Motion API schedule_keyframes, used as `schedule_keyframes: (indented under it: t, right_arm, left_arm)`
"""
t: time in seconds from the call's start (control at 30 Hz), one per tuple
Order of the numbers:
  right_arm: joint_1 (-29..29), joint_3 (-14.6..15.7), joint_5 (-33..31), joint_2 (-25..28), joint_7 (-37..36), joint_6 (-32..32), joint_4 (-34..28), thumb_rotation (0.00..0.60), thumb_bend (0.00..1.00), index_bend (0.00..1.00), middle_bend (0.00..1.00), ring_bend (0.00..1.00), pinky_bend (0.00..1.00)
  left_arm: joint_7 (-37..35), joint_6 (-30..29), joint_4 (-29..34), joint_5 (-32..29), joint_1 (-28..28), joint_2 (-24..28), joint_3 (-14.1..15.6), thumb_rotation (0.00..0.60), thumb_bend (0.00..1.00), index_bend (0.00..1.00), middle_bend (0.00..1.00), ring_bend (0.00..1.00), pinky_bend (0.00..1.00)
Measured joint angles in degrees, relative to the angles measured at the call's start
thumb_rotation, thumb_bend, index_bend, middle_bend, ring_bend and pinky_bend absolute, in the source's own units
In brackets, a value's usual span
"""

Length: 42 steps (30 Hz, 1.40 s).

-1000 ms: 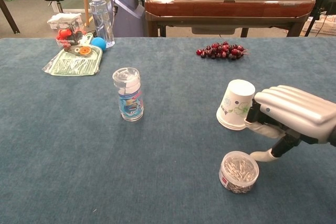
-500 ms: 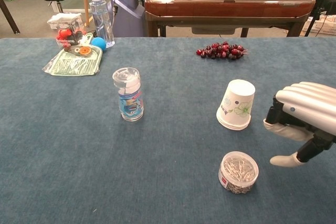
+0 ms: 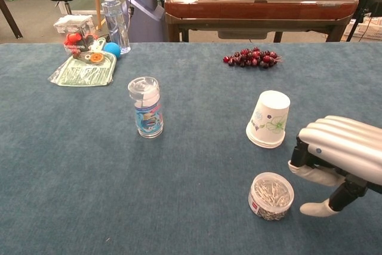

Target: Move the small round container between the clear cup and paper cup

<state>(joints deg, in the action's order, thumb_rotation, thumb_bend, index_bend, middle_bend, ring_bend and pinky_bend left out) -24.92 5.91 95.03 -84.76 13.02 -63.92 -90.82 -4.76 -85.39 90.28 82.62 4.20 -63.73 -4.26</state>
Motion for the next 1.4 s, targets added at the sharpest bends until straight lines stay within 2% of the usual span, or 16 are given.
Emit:
schedule_keyframes:
  t: [0.8,1.4]
  right_arm:
    - [-2.29,-3.89,-0.82,-8.14,-2.24,0.51,9.11,0.600,0.00,1.00,1.00,1.00,1.00]
    - [-5.64,-6.69,-1.40,-13.66,-2.70,1.36,13.20,0.600,0.00,1.00,1.00,1.00,1.00]
  left_arm:
    - [-0.54,-0.12,0.31,-0.31,-0.21,0.56,-0.19,0.600,0.24,0.38,0.35,0.30,0.55]
    - [-1.10,-0.23,0.60,-0.63,-0.41,1.04,-0.39,0.600,0.24,0.38,0.35,0.30,0.55]
